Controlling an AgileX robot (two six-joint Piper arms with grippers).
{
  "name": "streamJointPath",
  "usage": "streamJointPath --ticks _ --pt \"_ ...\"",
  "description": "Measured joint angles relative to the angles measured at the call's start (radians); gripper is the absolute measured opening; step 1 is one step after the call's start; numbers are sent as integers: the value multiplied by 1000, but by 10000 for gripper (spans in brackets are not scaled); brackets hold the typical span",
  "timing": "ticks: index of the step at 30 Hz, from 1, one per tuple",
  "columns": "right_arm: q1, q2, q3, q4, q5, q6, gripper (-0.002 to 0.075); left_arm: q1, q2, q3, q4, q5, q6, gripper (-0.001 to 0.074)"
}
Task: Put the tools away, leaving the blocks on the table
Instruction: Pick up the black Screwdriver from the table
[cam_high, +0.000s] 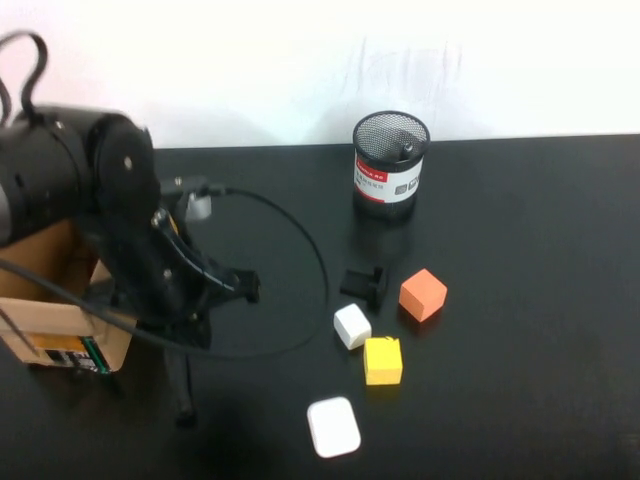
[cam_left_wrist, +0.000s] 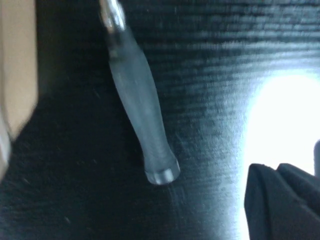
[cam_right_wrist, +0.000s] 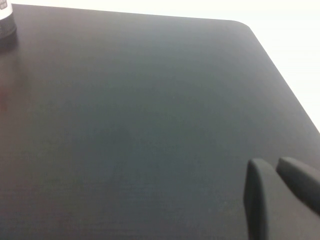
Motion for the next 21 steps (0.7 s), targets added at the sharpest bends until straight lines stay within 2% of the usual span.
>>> streamJointPath --ticks 6,15,18,21 --pt "0 0 0 0 0 0 -3 -8 0 66 5 -76 -114 0" --pt "0 0 0 0 0 0 -3 -8 29 81 169 -110 -356 8" --pt "0 0 0 0 0 0 -3 -8 50 81 175 -110 -371 69" --pt "0 0 0 0 0 0 -3 -8 63 81 175 -110 -382 179"
